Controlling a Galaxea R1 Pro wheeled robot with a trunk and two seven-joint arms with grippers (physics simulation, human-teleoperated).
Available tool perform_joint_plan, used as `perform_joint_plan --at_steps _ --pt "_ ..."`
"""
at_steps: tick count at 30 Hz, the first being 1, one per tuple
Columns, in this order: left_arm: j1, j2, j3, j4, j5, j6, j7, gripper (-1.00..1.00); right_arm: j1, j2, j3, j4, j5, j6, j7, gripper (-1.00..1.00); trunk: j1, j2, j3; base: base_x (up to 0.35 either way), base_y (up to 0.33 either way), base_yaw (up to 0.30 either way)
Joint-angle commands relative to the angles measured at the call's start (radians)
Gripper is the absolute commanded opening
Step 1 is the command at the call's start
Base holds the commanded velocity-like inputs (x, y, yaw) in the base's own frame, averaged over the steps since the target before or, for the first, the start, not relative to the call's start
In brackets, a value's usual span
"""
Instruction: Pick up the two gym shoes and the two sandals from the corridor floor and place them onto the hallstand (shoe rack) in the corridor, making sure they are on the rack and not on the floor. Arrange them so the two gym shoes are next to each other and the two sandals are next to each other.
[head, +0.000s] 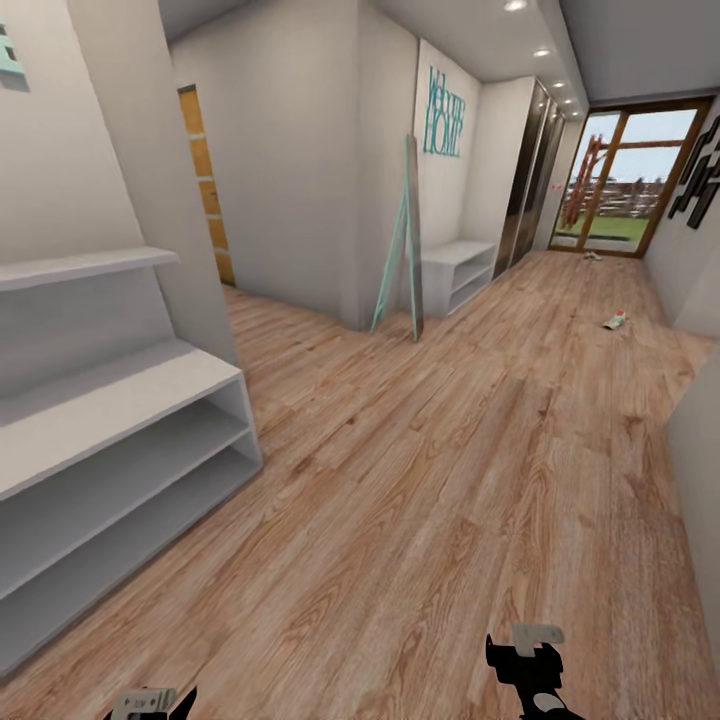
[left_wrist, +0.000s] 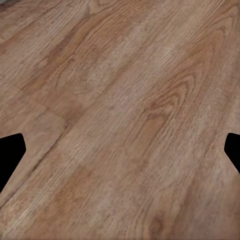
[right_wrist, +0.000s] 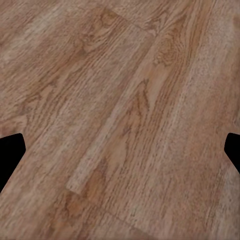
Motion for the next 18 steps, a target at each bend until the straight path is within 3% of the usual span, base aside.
perform_joint_plan --at_steps 1,9,18 --pt "-0.001 0.000 0.006 0.001 0.005 0.001 -0.010 1.00 0.000 0.000 0.009 0.001 -0.010 -0.003 -0.001 1.00 0.000 0.000 -0.002 0.000 0.000 0.000" --pt "-0.001 0.000 0.006 0.001 0.004 -0.001 -0.009 1.00 -0.001 0.000 0.009 0.001 -0.010 -0.003 -0.001 1.00 0.000 0.000 -0.015 0.052 0.000 -0.003" --pt "-0.001 0.000 0.007 0.001 0.003 -0.002 -0.007 1.00 0.000 0.000 0.009 0.001 -0.010 -0.003 -0.001 1.00 0.000 0.000 -0.027 0.284 0.000 -0.130"
